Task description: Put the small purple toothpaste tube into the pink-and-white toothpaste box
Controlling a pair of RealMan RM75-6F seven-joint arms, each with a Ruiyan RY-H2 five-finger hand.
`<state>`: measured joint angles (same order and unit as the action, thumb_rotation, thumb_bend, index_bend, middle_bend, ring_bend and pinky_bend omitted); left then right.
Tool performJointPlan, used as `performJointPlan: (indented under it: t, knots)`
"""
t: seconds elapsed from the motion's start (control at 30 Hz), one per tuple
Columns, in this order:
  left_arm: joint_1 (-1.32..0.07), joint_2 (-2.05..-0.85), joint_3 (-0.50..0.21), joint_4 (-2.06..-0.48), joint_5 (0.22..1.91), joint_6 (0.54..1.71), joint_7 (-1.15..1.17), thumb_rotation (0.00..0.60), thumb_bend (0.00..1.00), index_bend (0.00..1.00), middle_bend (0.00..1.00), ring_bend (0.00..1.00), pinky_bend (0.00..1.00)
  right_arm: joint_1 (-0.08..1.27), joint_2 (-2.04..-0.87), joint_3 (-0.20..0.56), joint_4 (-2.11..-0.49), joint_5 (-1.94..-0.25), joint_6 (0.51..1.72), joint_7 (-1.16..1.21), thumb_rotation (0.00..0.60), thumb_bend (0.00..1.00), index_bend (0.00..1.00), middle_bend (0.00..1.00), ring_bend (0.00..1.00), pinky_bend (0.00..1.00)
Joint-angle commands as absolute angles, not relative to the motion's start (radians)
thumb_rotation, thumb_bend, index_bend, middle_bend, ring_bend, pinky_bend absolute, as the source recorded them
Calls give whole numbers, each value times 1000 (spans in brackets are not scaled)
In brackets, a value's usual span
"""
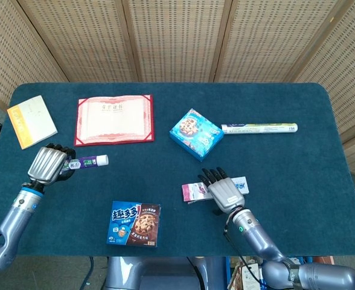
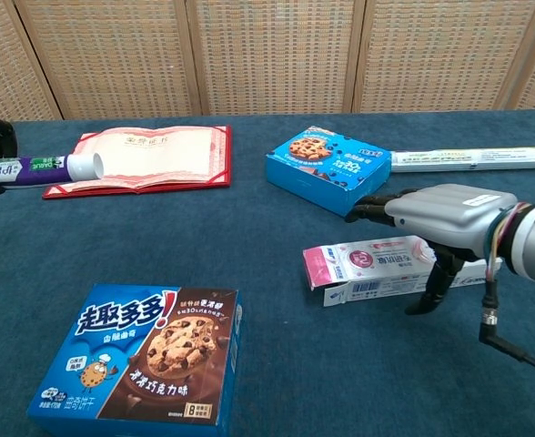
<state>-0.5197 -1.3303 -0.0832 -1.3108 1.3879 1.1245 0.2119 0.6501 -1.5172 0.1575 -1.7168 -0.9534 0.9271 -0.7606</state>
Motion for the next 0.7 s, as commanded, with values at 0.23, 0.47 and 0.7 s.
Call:
performJointPlan:
  t: [0.23,0.47,0.7]
  knots:
    - [-518,-1335,-83,-1304,1386,1125,214,600,471,858,637,436,411,698,-1536,155,-1668,-886,939,-774,600,182,14,0,0,0]
    - [-515,-1334,-82,-1298,1388,1128,208,600,471,858,637,436,411,710,-1538,125,-1630,-844,948,-768,600,182,81,0,0,0]
    - [-515,-1332,-83,-1301,1391,1129,210,600,471,858,637,436,411,709,-1557,104,-1579,-866,960,-718,600,182,224,53,0,0]
